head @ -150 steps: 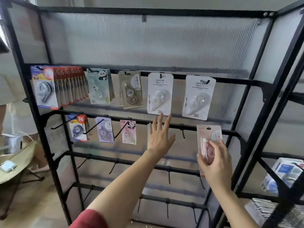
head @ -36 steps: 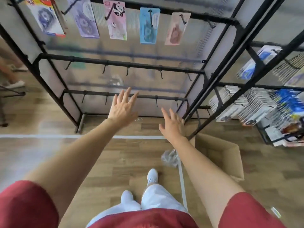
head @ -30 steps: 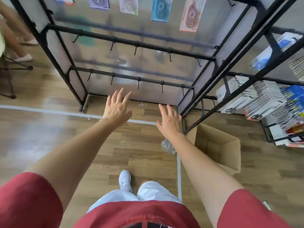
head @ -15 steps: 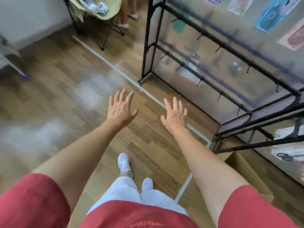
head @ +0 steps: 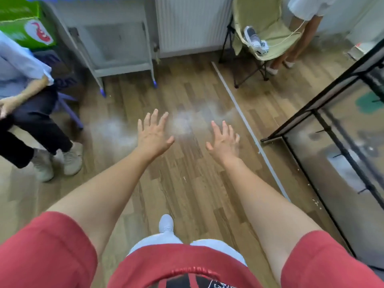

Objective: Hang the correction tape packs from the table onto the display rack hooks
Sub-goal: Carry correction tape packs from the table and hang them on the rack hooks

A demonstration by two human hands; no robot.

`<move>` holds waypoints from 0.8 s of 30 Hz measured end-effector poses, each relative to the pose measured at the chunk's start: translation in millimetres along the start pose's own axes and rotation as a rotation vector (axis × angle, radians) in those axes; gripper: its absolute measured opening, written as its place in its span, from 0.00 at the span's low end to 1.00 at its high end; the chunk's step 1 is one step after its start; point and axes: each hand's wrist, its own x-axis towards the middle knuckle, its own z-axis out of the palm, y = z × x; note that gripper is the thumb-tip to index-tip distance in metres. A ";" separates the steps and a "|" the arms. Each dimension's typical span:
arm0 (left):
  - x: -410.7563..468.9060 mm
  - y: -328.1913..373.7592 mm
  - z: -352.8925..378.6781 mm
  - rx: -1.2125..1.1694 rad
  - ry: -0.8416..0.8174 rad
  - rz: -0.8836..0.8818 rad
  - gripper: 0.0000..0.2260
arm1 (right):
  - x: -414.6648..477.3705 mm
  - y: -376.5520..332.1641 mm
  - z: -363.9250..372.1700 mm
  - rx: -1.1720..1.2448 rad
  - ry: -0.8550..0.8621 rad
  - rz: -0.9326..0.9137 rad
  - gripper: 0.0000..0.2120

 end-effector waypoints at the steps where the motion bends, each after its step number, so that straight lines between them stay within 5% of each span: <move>1: 8.3 -19.5 -7.3 -0.001 0.007 -0.020 0.32 | 12.7 -20.2 -1.6 -0.005 0.003 -0.026 0.32; 13: 130.8 -148.1 -59.1 -0.082 0.087 -0.198 0.32 | 177.4 -178.1 -31.7 -0.115 0.042 -0.257 0.33; 24: 355.4 -225.4 -135.1 -0.073 0.171 -0.267 0.32 | 406.5 -284.4 -95.6 -0.099 0.090 -0.338 0.32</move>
